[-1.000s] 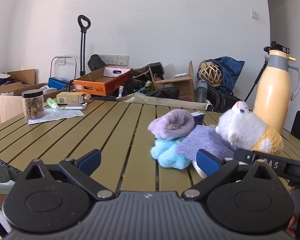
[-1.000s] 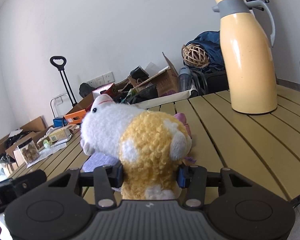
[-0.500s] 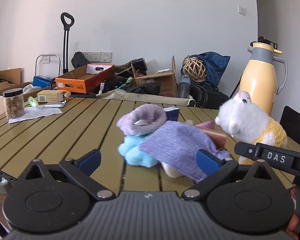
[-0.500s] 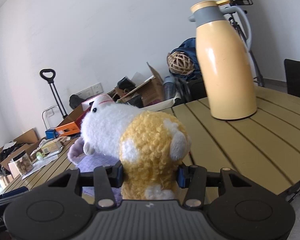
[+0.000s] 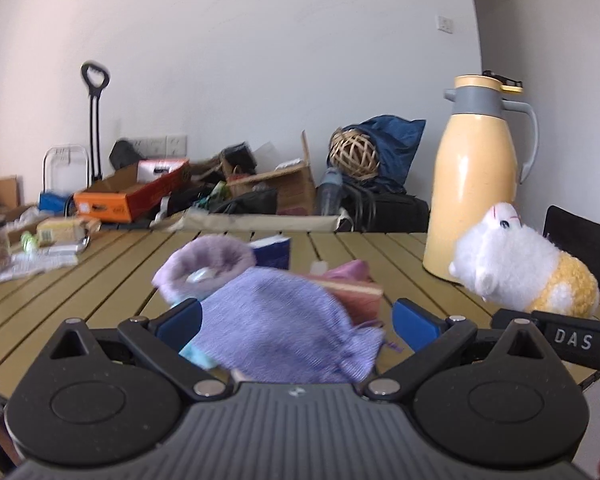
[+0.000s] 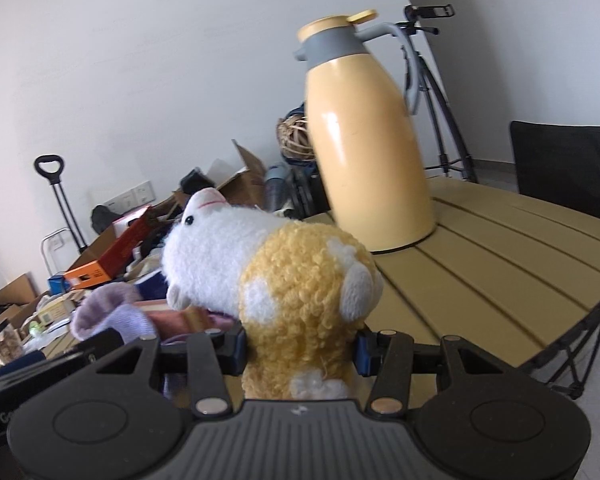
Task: Collect trash
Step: 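Grasp the lavender cloth bag with the left gripper while the right holds the sheep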
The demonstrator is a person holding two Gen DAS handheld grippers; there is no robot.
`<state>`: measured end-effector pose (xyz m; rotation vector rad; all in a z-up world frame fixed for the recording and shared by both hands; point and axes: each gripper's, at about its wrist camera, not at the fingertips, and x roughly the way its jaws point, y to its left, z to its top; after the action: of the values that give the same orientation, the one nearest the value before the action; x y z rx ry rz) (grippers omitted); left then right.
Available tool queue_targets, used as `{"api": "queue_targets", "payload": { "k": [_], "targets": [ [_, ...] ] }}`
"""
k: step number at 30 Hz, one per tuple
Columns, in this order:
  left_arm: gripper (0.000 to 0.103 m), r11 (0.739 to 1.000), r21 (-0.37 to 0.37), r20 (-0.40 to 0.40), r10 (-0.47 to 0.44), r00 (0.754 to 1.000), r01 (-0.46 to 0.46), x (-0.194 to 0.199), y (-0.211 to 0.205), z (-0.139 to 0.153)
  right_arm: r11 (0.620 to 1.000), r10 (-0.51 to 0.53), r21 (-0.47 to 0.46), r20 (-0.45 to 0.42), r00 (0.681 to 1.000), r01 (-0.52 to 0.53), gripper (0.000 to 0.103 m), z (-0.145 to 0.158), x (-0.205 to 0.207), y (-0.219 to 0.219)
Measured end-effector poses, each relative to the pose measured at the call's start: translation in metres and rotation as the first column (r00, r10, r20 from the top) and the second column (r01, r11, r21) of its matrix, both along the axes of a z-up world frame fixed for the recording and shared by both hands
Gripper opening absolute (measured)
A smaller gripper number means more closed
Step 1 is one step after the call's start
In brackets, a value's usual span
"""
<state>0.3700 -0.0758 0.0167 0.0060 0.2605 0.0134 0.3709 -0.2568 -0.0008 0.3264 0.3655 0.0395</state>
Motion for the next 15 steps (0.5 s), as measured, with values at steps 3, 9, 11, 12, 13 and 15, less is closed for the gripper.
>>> {"api": "queue_targets", "payload": {
  "k": [3,9,11,12,13,15],
  "targets": [
    [0.103,0.998,0.064,0.022,0.005,1.0,-0.006,0.008,-0.016,-0.003,1.0,-0.028,-0.002,-0.01,1.0,0.028,0.047,-0.003,0.001,-0.011],
    [0.103,0.994,0.109,-0.01,0.019,1.0,-0.017,0.028,-0.032,-0.018,0.998,-0.058,-0.003,-0.028,0.998,0.058,0.047,-0.009,0.0,-0.026],
    [0.103,0.992,0.122,-0.024,0.035,0.999,-0.032,0.033,-0.034,-0.023,0.998,-0.06,-0.003,-0.03,0.998,0.06,0.047,-0.009,0.0,-0.028],
    [0.103,0.991,0.127,-0.032,0.043,0.999,-0.039,0.036,-0.035,-0.025,0.998,-0.061,-0.002,-0.03,0.998,0.061,0.047,-0.008,0.0,-0.028],
    [0.103,0.99,0.132,-0.041,0.049,0.998,-0.044,0.038,-0.035,-0.027,0.998,-0.061,-0.002,-0.031,0.998,0.061,0.047,-0.008,0.0,-0.029],
    [0.103,0.988,0.145,-0.048,0.068,0.996,-0.061,0.042,-0.037,-0.031,0.998,-0.062,-0.002,-0.032,0.998,0.062,0.047,-0.008,0.0,-0.031]
  ]
}}
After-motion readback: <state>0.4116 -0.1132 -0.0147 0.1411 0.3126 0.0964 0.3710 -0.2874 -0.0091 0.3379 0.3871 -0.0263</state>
